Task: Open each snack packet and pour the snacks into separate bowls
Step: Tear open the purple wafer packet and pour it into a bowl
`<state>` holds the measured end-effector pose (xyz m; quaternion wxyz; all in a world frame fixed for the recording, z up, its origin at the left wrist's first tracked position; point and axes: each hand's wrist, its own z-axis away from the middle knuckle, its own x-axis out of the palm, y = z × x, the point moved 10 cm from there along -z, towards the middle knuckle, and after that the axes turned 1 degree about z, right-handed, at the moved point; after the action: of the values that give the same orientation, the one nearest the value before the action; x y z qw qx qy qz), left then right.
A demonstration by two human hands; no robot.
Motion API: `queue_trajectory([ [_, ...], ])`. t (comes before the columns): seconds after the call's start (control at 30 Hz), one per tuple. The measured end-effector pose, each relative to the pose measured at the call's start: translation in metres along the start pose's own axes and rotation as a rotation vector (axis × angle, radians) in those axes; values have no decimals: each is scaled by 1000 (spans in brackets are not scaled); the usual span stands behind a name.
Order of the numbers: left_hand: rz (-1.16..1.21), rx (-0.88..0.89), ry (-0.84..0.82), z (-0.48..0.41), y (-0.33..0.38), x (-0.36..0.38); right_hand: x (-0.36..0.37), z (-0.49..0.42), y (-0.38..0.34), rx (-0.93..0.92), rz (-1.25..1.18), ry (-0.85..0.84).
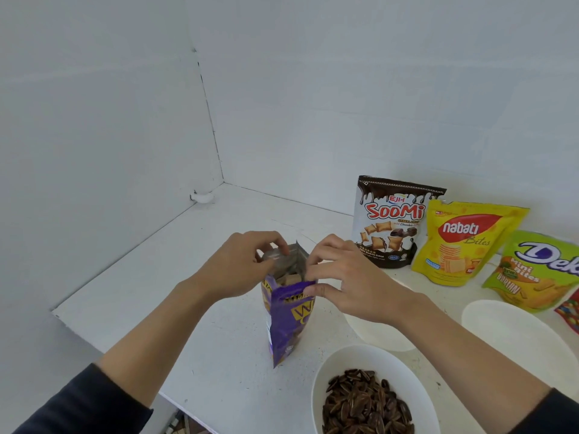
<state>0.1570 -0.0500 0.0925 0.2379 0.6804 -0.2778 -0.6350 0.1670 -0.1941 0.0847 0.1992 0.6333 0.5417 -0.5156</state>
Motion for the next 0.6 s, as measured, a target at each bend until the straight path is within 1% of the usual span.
queue_trajectory([
  [0.07, -29, -44, 34, -1, -12, -10, -2, 1, 0, -3, -15, -3],
  [0.2, 52, -61, 44, -1, -14, -12, -8, -3, -6, -12, -54, 56],
  [0.3, 177, -52, 73, -1, -9, -14, -20, -5, -10, -35, -63, 192],
  [0.37, 233, -31, 154, -1, -5, -23, -31, -6, -8, -20, -99, 295],
  [0.47, 354, -5, 268, 3, 3, -33, -44, -8, -3, 19, -147, 406],
  [0.53, 433, 7, 281, 3, 8, -34, -54, -10, 3, 59, -173, 475],
  [0.6, 464, 38, 256, 1, 14, -31, -66, -11, 9, 110, -189, 544],
])
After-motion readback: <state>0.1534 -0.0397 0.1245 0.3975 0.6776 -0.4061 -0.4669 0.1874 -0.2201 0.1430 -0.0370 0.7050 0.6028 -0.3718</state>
